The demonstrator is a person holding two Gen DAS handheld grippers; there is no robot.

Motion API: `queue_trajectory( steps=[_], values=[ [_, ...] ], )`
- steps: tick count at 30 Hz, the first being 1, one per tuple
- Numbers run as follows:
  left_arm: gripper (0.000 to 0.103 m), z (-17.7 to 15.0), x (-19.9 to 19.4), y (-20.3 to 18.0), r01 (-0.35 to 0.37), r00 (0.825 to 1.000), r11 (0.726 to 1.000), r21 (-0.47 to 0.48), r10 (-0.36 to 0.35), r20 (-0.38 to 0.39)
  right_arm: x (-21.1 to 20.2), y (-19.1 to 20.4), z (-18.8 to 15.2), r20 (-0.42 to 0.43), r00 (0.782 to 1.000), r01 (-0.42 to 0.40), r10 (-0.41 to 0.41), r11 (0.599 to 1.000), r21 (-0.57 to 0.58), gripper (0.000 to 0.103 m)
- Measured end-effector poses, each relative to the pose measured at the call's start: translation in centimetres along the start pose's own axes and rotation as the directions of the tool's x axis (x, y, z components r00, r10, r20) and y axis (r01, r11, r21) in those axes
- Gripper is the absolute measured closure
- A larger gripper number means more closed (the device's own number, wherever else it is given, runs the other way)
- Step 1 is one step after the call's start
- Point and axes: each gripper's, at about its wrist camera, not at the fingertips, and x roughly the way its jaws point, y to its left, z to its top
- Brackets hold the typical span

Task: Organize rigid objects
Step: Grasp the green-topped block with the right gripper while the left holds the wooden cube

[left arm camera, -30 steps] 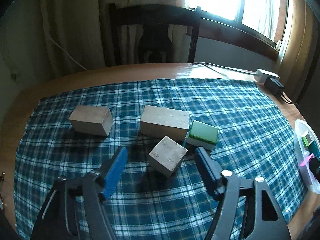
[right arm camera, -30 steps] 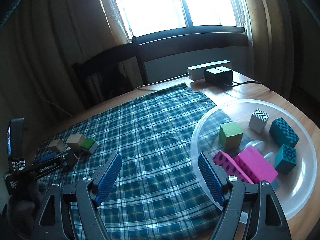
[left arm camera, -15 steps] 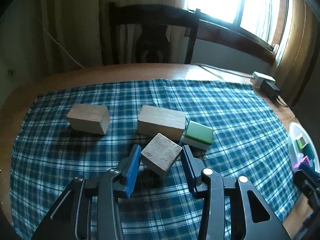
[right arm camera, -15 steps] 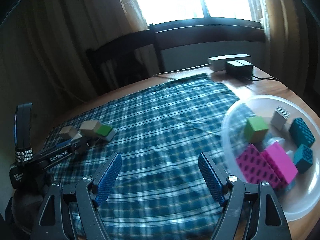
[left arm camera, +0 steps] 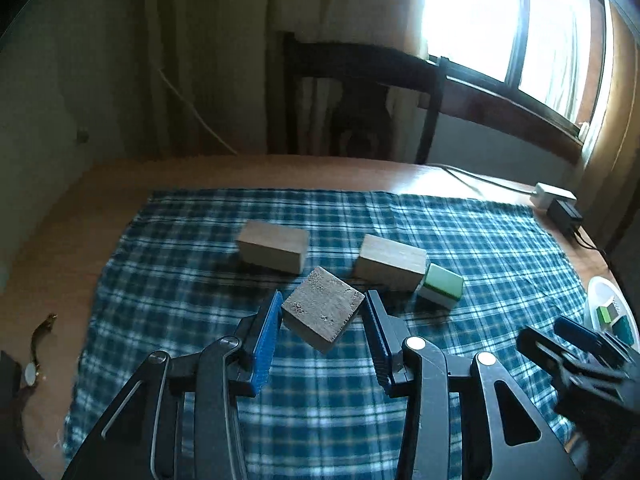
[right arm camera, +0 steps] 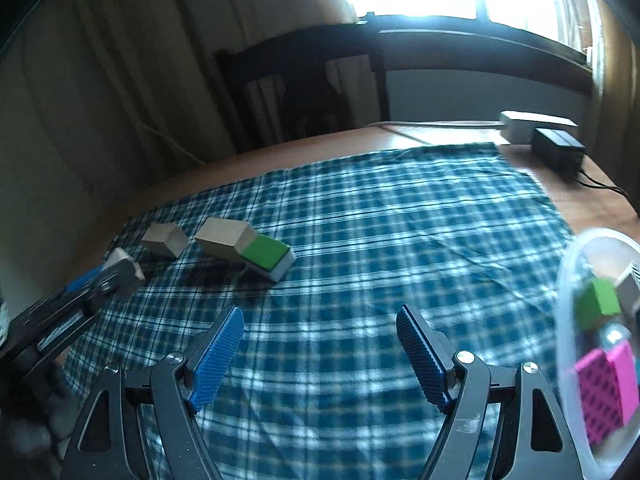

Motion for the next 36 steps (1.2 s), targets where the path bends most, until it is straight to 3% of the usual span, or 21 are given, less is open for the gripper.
queue_trajectory(
  steps=[9, 17, 23, 27, 32, 36],
  values=[
    [0.060, -0.8, -1.2, 0.9, -0.008, 1.000, 1.000, -0.021, 0.009, 0.024, 4.1, 2.3, 1.9, -0.046, 0.999, 0.023, -0.026, 0.998, -0.065, 0.022],
    [0.060, -0.8, -0.8, 1.3, -0.019, 1.000, 0.999, -0.042, 0.020, 0.009, 6.8, 3.0, 3.2, -0.089, 0.996, 0.006, -0.011, 0.998, -0.060, 0.035],
    [0.060, -0.8, -0.7, 1.4, -0.017, 1.000, 0.999, -0.043, 0.017, 0.003, 8.1, 3.7, 3.9, -0.105, 0.995, -0.006, -0.001, 0.998, -0.064, 0.037],
    [0.060, -0.9, -0.5, 1.5, -0.013, 1.000, 0.999, -0.049, 0.013, -0.003, 8.7, 4.1, 4.5, -0.099, 0.995, 0.003, -0.010, 0.997, -0.073, 0.039],
    [0.060, -1.0, -0.3, 1.5, -0.013, 1.000, 0.999, -0.048, 0.013, -0.010, 9.6, 5.1, 5.1, -0.090, 0.996, 0.016, -0.025, 0.995, -0.094, 0.055],
    [0.060, -1.1, -0.1, 1.5, -0.013, 1.000, 0.999, -0.048, 0.012, -0.013, 9.7, 5.8, 5.1, -0.073, 0.997, 0.030, -0.038, 0.994, -0.106, 0.055]
  ],
)
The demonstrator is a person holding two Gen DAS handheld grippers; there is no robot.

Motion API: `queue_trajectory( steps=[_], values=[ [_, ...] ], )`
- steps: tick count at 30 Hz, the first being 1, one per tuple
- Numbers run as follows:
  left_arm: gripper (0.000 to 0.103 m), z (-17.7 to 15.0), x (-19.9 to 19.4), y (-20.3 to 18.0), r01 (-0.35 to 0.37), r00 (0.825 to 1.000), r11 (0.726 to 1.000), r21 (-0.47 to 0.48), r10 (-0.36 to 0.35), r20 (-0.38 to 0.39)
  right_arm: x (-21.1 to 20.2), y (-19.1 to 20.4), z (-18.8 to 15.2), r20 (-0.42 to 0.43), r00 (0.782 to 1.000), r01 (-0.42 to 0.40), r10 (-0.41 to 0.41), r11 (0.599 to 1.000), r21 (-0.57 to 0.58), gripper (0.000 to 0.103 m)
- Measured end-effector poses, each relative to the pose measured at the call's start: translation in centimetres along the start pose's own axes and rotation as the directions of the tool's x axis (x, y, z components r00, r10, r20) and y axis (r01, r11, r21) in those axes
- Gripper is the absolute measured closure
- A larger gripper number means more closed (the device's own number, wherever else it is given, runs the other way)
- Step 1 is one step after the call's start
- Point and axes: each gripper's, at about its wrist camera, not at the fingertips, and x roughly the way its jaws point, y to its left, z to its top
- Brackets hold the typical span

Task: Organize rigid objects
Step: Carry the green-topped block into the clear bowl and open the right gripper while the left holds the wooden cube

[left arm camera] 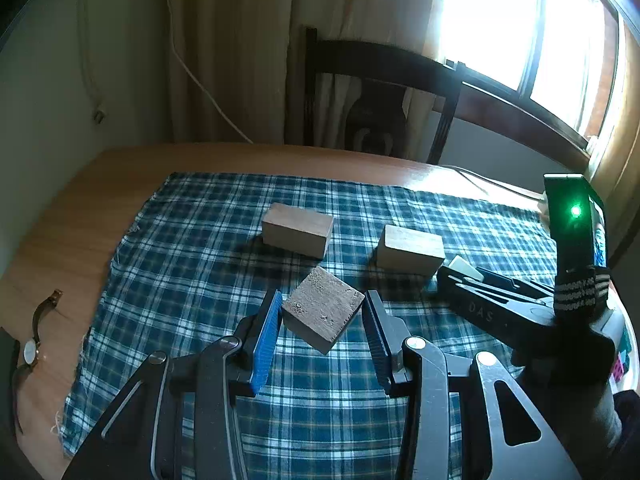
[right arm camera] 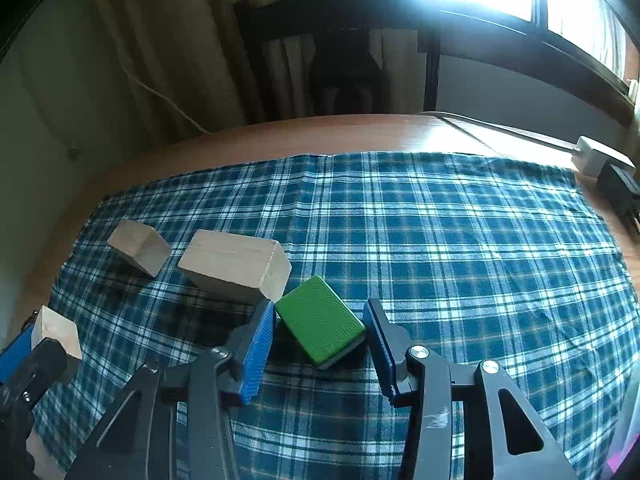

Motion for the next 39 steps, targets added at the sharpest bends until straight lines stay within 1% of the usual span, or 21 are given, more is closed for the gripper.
queue_trajectory(
  steps=[3, 8, 14, 23, 34, 39],
  values=[
    [0.060, 0.0, 0.0, 0.0, 0.001, 1.000, 1.000, 0.000, -0.001, 0.000, -0.3, -0.1, -0.7, 0.009, 1.000, 0.008, -0.008, 1.000, 0.003, 0.055],
    [0.060, -0.1, 0.0, -0.1, 0.006, 1.000, 1.000, 0.009, -0.006, -0.001, -1.4, -1.6, -2.3, 0.019, 1.000, 0.011, -0.012, 1.000, 0.023, 0.055],
    [0.060, -0.1, -0.1, -0.4, 0.017, 1.000, 1.000, 0.021, -0.017, -0.002, -2.9, -3.1, -3.4, 0.030, 1.000, 0.002, -0.004, 0.997, 0.080, 0.055],
    [0.060, -0.3, -0.2, -1.2, 0.030, 1.000, 0.998, 0.047, -0.030, -0.004, -6.2, -5.0, -5.4, 0.081, 0.997, -0.016, 0.006, 0.992, 0.123, 0.055],
    [0.060, -0.8, -0.5, -2.4, 0.052, 0.999, 0.995, 0.080, -0.052, -0.003, -10.0, -5.8, -7.2, 0.148, 0.989, -0.021, -0.003, 0.988, 0.156, 0.055],
    [0.060, -1.0, -0.5, -2.7, 0.057, 0.998, 0.994, 0.092, -0.057, -0.007, -11.0, -6.2, -8.2, 0.163, 0.986, -0.002, -0.026, 0.985, 0.171, 0.055]
  ],
)
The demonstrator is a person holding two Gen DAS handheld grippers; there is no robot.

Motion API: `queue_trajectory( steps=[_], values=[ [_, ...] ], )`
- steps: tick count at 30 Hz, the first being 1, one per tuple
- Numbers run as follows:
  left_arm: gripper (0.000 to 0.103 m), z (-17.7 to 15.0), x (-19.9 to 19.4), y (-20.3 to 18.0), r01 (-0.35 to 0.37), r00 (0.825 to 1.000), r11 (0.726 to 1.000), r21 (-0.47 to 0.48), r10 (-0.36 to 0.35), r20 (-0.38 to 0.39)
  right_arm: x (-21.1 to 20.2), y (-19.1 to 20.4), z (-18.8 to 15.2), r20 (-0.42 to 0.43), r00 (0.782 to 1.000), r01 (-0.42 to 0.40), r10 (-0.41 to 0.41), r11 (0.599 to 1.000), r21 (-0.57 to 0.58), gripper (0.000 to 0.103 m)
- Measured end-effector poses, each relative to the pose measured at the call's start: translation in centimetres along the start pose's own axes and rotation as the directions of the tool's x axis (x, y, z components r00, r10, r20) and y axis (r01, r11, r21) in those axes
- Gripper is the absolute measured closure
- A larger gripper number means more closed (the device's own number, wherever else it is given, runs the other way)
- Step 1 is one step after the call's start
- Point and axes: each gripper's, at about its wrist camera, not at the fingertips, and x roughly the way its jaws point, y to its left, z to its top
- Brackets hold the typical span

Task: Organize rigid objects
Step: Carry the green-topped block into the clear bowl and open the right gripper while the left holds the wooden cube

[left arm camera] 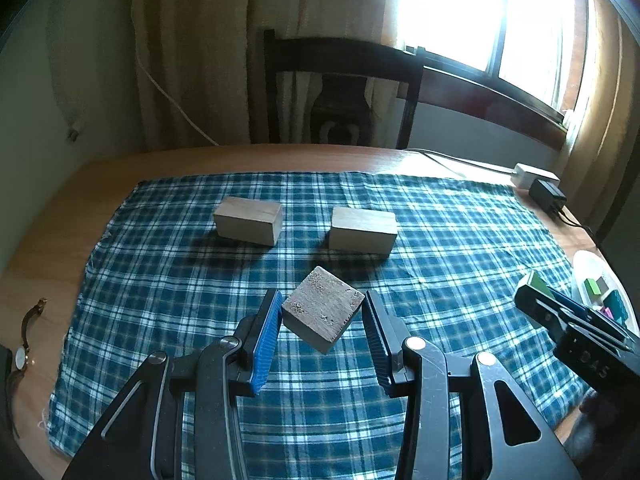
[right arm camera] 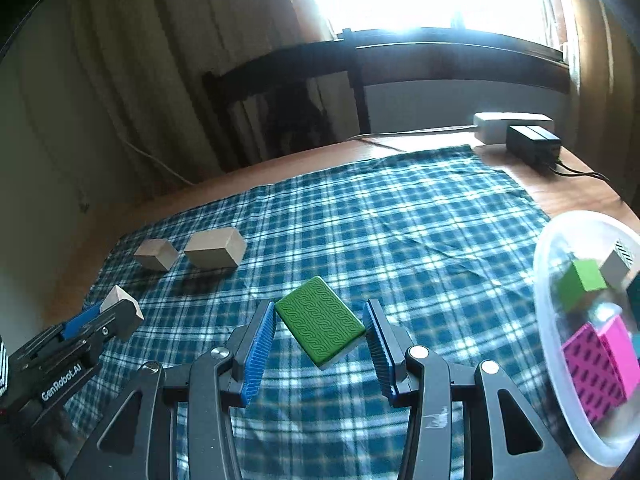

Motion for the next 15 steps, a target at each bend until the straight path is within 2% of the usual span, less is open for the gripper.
queue_trajectory(
  steps=[15],
  values=[
    [0.061, -0.4, 0.4, -1.0, 0.009, 1.000, 1.000, 0.025, -0.009, -0.015, -3.9, -3.8, -1.1, 0.078, 0.995, 0.061, -0.065, 0.997, 0.052, 0.055]
  ],
)
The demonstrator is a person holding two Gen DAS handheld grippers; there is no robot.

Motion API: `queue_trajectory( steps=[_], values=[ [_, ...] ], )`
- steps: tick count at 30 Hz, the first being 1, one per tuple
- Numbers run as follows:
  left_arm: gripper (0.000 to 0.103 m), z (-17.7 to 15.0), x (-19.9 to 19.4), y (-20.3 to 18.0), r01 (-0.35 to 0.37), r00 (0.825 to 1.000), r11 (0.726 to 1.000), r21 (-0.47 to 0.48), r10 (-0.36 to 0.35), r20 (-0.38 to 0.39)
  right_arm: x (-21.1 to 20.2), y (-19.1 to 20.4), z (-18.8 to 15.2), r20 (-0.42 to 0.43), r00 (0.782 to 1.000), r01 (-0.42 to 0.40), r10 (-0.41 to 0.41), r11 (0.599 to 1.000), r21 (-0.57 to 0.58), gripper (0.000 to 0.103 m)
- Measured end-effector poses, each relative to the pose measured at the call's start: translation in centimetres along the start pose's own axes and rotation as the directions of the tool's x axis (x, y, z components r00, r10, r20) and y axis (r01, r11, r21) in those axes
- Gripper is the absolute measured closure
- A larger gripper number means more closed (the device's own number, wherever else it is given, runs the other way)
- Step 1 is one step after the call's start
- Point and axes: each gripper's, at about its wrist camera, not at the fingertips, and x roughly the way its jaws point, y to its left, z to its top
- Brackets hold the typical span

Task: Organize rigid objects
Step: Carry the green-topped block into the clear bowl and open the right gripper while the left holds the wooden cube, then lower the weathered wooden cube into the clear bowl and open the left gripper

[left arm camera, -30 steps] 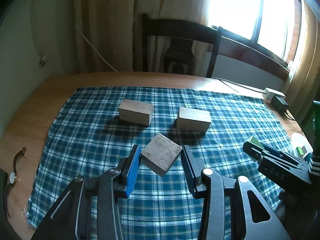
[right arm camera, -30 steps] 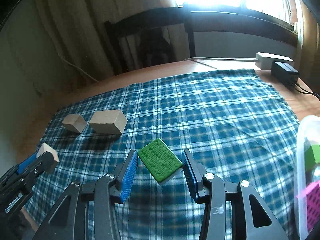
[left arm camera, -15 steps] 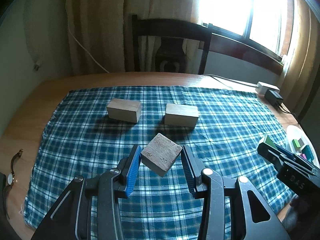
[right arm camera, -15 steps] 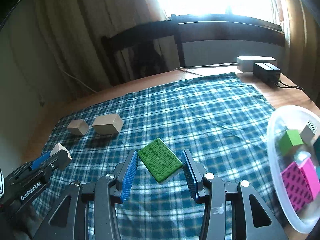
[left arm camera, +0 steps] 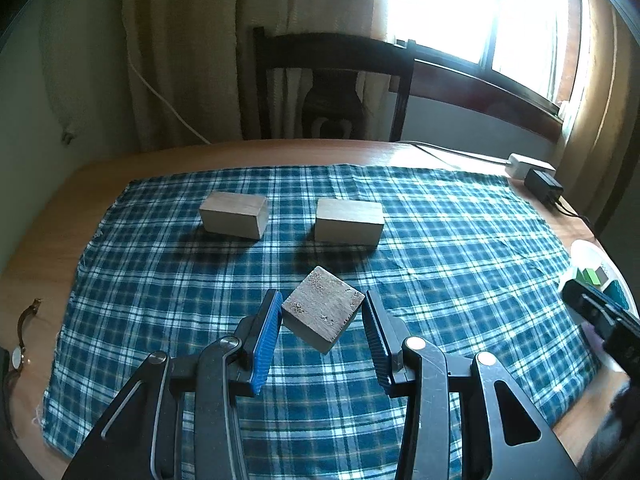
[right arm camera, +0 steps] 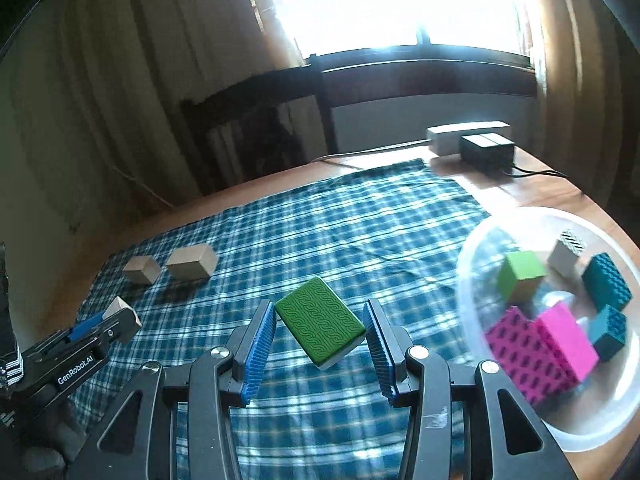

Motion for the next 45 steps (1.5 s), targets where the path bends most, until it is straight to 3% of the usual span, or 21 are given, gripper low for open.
queue_trajectory(
  steps=[9, 24, 40, 45],
  values=[
    [0.061, -0.4, 0.3, -0.9, 0.012, 1.000, 1.000, 0.010, -0.012, -0.014, -2.6, -4.1, -0.2, 0.064, 0.993, 0.097, -0.101, 0.994, 0.054, 0.055],
    [0.061, -0.8, 0.1, -3.8, 0.065, 0.997, 0.997, 0.043, -0.064, -0.040, -6.7, -11.5, -0.9, 0.134, 0.945, 0.269, -0.297, 0.943, 0.193, 0.055],
    [0.060, -0.4, -0.8, -8.0, 0.106, 0.994, 0.990, 0.098, -0.103, -0.036, -7.3, -15.1, -1.8, 0.136, 0.937, 0.280, -0.323, 0.923, 0.262, 0.053],
    [0.061, -0.1, -1.1, -9.7, 0.135, 0.991, 0.983, 0.126, -0.131, -0.040, -8.3, -15.4, -1.8, 0.184, 0.913, 0.308, -0.364, 0.911, 0.276, 0.047]
  ],
)
